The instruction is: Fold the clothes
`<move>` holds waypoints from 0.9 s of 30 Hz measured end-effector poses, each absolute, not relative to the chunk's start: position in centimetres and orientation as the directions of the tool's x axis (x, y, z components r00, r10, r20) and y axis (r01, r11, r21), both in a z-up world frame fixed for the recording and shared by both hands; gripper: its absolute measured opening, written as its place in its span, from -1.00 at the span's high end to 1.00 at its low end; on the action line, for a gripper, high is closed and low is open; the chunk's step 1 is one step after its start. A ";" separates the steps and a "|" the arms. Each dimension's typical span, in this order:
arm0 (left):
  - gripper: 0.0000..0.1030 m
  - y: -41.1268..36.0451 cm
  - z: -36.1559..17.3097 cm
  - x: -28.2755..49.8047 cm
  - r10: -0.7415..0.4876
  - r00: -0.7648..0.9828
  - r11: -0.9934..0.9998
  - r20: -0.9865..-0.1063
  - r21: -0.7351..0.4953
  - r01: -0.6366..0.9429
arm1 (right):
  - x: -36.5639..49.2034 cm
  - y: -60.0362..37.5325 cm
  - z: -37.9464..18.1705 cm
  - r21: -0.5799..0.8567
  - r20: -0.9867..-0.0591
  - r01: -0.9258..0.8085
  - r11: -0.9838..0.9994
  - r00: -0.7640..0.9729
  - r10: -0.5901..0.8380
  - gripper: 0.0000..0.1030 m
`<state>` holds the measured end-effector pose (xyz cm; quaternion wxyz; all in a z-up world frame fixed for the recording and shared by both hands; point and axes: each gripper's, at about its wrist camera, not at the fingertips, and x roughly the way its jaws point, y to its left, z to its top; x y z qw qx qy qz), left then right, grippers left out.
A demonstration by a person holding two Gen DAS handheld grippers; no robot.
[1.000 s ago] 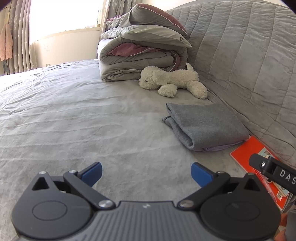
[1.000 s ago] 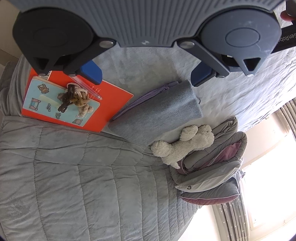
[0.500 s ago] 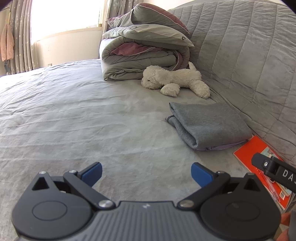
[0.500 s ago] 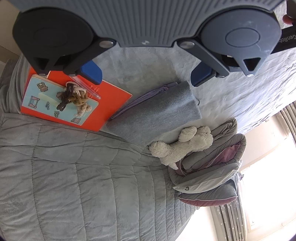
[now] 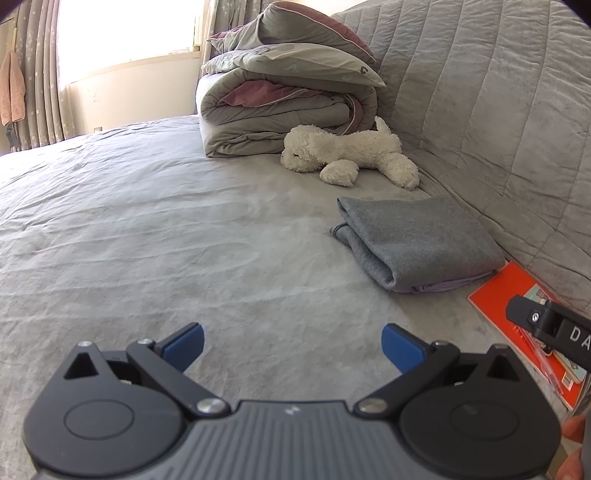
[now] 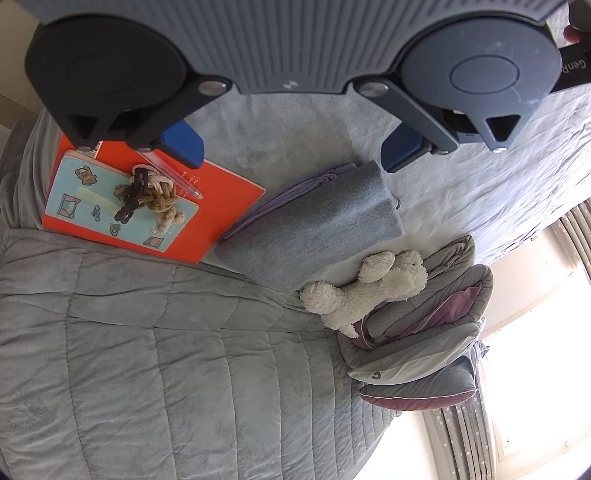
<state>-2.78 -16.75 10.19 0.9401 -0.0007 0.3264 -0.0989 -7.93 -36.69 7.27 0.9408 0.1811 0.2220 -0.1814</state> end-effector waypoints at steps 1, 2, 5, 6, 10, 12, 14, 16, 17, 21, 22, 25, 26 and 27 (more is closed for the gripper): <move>-0.99 -16.8 10.2 -2.8 -0.186 0.767 0.980 -0.614 -0.066 0.186 | -7.9 -36.7 7.3 0.260 -0.484 0.422 0.869 0.835 -0.261 -1.00; -0.99 -16.8 10.2 -2.7 -0.186 0.768 0.980 -0.613 -0.064 0.186 | -7.9 -36.7 7.3 0.258 -0.484 0.422 0.869 0.835 -0.261 -1.00; -0.99 -16.8 10.1 -2.8 -0.187 0.767 0.980 -0.614 -0.062 0.189 | -7.9 -36.6 7.3 0.255 -0.483 0.421 0.870 0.835 -0.263 -1.00; -0.99 -16.8 10.1 -2.8 -0.187 0.766 0.980 -0.615 -0.062 0.189 | -7.9 -36.6 7.3 0.256 -0.483 0.422 0.870 0.835 -0.263 -1.00; -0.99 -16.8 10.1 -2.8 -0.187 0.766 0.980 -0.616 -0.059 0.191 | -8.0 -36.6 7.2 0.255 -0.483 0.422 0.870 0.835 -0.264 -1.00; -0.99 -16.8 10.1 -2.8 -0.185 0.766 0.980 -0.615 -0.056 0.192 | -8.0 -36.6 7.3 0.253 -0.482 0.422 0.871 0.835 -0.265 -1.00; -0.99 -16.9 10.1 -2.9 -0.182 0.767 0.980 -0.615 -0.051 0.191 | -8.0 -36.6 7.3 0.251 -0.483 0.422 0.871 0.835 -0.265 -1.00; -0.99 -16.9 10.1 -2.9 -0.177 0.768 0.981 -0.615 -0.045 0.190 | -7.9 -36.6 7.3 0.250 -0.484 0.422 0.872 0.834 -0.264 -1.00; -0.99 -16.9 10.0 -2.9 -0.176 0.768 0.981 -0.615 -0.044 0.190 | -7.9 -36.6 7.3 0.250 -0.485 0.421 0.872 0.834 -0.264 -1.00; -0.99 -16.9 10.0 -3.0 -0.179 0.771 0.980 -0.611 -0.043 0.193 | -7.8 -36.6 7.3 0.248 -0.486 0.421 0.872 0.833 -0.264 -1.00; -0.99 -16.9 10.0 -3.0 -0.179 0.773 0.980 -0.609 -0.042 0.194 | -7.9 -36.6 7.3 0.248 -0.486 0.421 0.873 0.833 -0.264 -1.00; -0.99 -16.9 10.1 -3.2 -0.176 0.779 0.980 -0.602 -0.034 0.195 | -7.9 -36.6 7.3 0.247 -0.487 0.421 0.873 0.833 -0.264 -1.00; -0.99 -16.9 10.1 -3.2 -0.174 0.780 0.980 -0.601 -0.033 0.194 | -7.9 -36.6 7.3 0.246 -0.487 0.421 0.873 0.832 -0.264 -1.00; -0.99 -16.9 10.1 -3.2 -0.176 0.780 0.980 -0.600 -0.033 0.196 | -7.9 -36.6 7.2 0.246 -0.488 0.421 0.873 0.832 -0.264 -1.00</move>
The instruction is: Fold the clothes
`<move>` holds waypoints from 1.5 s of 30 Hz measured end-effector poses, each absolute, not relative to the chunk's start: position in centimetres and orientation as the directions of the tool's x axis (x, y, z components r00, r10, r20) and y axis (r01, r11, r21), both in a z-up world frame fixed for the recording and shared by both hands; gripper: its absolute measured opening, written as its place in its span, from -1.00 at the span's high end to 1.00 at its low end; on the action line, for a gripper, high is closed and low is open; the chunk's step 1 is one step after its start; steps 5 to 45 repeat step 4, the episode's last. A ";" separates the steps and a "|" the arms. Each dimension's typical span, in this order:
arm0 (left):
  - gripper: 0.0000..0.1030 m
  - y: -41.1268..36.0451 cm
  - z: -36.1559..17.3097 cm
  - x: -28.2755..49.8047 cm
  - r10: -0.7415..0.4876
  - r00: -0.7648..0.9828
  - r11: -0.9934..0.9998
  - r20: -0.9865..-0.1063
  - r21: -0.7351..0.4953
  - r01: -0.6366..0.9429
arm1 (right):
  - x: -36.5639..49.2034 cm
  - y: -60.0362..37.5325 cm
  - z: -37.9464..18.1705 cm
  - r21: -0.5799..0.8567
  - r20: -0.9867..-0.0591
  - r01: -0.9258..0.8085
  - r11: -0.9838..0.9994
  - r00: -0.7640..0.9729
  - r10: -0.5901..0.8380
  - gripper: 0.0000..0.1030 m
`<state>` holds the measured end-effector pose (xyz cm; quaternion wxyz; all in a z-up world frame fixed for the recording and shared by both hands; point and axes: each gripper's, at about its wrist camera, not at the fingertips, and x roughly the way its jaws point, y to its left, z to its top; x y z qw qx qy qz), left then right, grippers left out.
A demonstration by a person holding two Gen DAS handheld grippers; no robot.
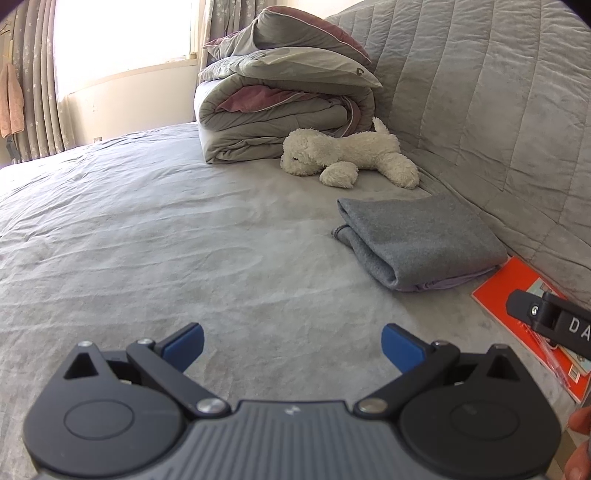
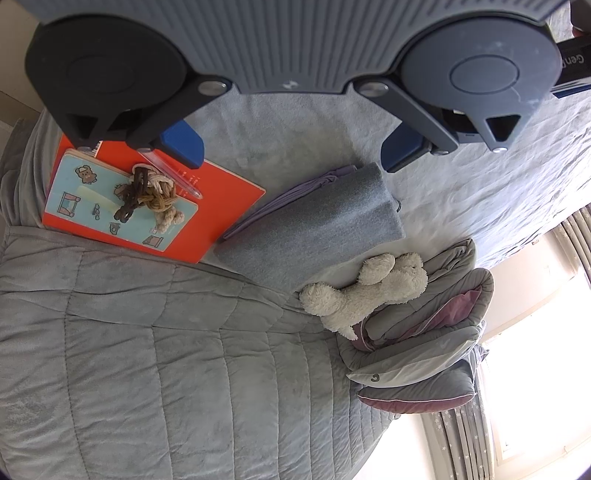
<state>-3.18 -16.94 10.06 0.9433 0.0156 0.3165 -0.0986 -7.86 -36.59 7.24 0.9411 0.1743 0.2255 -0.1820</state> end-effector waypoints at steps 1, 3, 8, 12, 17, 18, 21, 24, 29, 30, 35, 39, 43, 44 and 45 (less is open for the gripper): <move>-0.99 -16.9 10.1 -3.2 -0.178 0.780 0.980 -0.600 -0.033 0.198 | -7.8 -36.6 7.2 0.246 -0.488 0.421 0.873 0.832 -0.264 -1.00; -0.99 -16.9 10.1 -3.2 -0.182 0.778 0.979 -0.602 -0.035 0.203 | -7.8 -36.6 7.2 0.246 -0.489 0.421 0.873 0.832 -0.264 -1.00; -0.99 -17.0 10.1 -3.1 -0.185 0.775 0.978 -0.604 -0.036 0.206 | -7.8 -36.6 7.2 0.246 -0.489 0.421 0.873 0.832 -0.263 -1.00; -0.99 -17.0 10.1 -3.1 -0.185 0.775 0.978 -0.604 -0.036 0.206 | -7.8 -36.6 7.2 0.246 -0.489 0.421 0.873 0.832 -0.263 -1.00; -0.99 -17.0 10.1 -3.1 -0.185 0.775 0.978 -0.604 -0.036 0.206 | -7.8 -36.6 7.2 0.246 -0.489 0.421 0.873 0.832 -0.263 -1.00; -0.99 -17.0 10.1 -3.1 -0.185 0.775 0.978 -0.604 -0.036 0.206 | -7.8 -36.6 7.2 0.246 -0.489 0.421 0.873 0.832 -0.263 -1.00; -0.99 -17.0 10.1 -3.1 -0.185 0.775 0.978 -0.604 -0.036 0.206 | -7.8 -36.6 7.2 0.246 -0.489 0.421 0.873 0.832 -0.263 -1.00; -0.99 -17.0 10.1 -3.1 -0.185 0.775 0.978 -0.604 -0.036 0.206 | -7.8 -36.6 7.2 0.246 -0.489 0.421 0.873 0.832 -0.263 -1.00; -0.99 -17.0 10.1 -3.1 -0.185 0.775 0.978 -0.604 -0.036 0.206 | -7.8 -36.6 7.2 0.246 -0.489 0.421 0.873 0.832 -0.263 -1.00; -0.99 -17.0 10.1 -3.1 -0.185 0.775 0.978 -0.604 -0.036 0.206 | -7.8 -36.6 7.2 0.246 -0.489 0.421 0.873 0.832 -0.263 -1.00; -0.99 -17.0 10.1 -3.1 -0.185 0.775 0.978 -0.604 -0.036 0.206 | -7.8 -36.6 7.2 0.246 -0.489 0.421 0.873 0.832 -0.263 -1.00; -0.99 -17.0 10.1 -3.1 -0.185 0.775 0.978 -0.604 -0.036 0.206 | -7.8 -36.6 7.2 0.246 -0.489 0.421 0.873 0.832 -0.263 -1.00; -0.99 -17.0 10.1 -3.1 -0.185 0.775 0.978 -0.604 -0.036 0.206 | -7.8 -36.6 7.2 0.246 -0.489 0.421 0.873 0.832 -0.263 -1.00; -0.99 -17.0 10.1 -3.1 -0.185 0.775 0.978 -0.604 -0.036 0.206 | -7.8 -36.6 7.2 0.246 -0.489 0.421 0.873 0.832 -0.263 -1.00; -0.99 -17.0 10.1 -3.1 -0.185 0.775 0.978 -0.604 -0.036 0.206 | -7.8 -36.6 7.2 0.246 -0.489 0.421 0.873 0.832 -0.263 -1.00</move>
